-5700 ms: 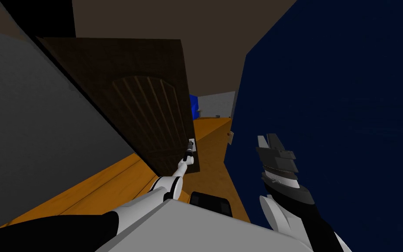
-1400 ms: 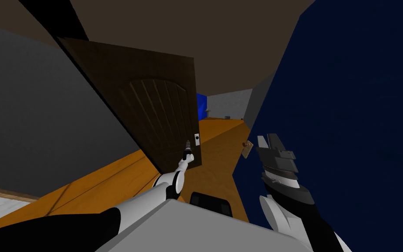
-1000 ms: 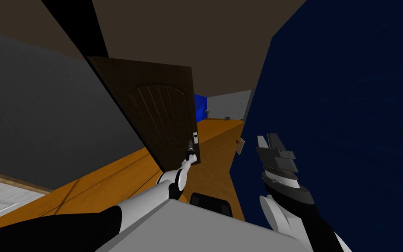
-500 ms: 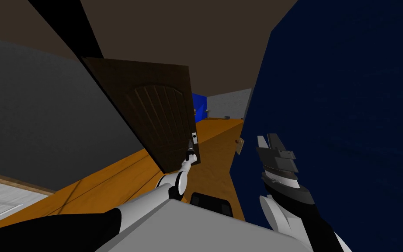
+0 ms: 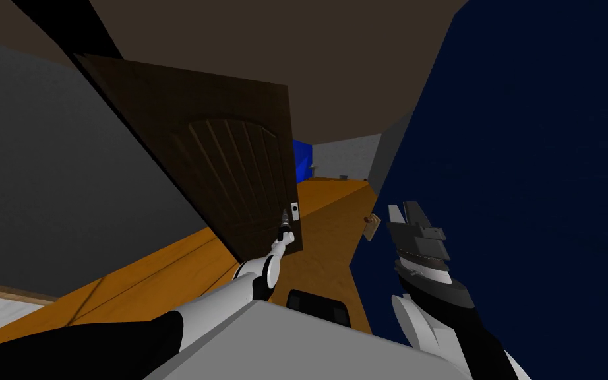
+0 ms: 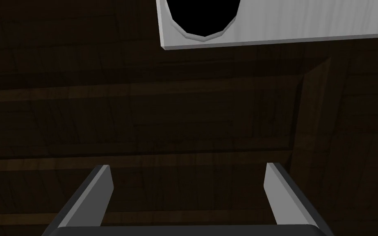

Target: Push the door open

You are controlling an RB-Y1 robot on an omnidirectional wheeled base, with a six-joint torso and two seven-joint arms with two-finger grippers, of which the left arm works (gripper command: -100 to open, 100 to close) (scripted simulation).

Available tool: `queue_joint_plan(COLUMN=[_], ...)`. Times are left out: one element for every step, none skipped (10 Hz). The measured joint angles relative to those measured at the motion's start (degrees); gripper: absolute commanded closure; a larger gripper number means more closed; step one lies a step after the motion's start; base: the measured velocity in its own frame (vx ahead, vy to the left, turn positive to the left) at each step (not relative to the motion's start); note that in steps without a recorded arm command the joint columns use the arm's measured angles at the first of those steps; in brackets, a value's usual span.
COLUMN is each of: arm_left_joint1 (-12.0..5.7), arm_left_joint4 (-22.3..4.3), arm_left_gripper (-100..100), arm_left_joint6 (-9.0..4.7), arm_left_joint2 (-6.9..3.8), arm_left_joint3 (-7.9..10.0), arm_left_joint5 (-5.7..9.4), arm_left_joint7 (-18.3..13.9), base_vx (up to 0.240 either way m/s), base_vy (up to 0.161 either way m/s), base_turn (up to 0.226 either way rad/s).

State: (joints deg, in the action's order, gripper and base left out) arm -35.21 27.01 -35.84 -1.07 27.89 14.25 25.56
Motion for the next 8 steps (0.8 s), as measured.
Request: queue_joint_plan(arm_left_joint1=[0.01,0.03,-0.19,-0.26,-0.71,-0.12,0.57,0.62], arm_left_joint4=[-0.2,-0.3,-0.8,-1.0,-2.1,-0.7,0.5,0.6], arm_left_gripper=[-100,-100,-100,-100,-100,-100,-100,100], arm_left_joint6=[-0.16,-0.28,-0.54,-0.74,-1.20,-0.83,-0.28,-0.17], arm_left_joint2=[-0.13,-0.14,-0.10,0.29,0.49,1.22,2.32,2.45], arm_left_joint3=[0.02,0.05,0.09,0.15,0.17,0.22,0.19,0.17], arm_left_joint5=[-0.01,-0.01,0.01,0.02,0.04,0.03,-0.03,-0.04], arm_left_joint7=[0.0,0.0,-0.1,-0.1,-0.3,-0.1,0.0,0.0], base_vx=[0.198,0.193,0.220,0.199,0.107,0.114,0.062,-0.010], base_vy=[0.000,-0.027,-0.033,-0.037,-0.028,-0.020,-0.009,0.000], base_turn=[-0.022,-0.015,-0.032,-0.028,-0.005,-0.025,-0.007,0.008])
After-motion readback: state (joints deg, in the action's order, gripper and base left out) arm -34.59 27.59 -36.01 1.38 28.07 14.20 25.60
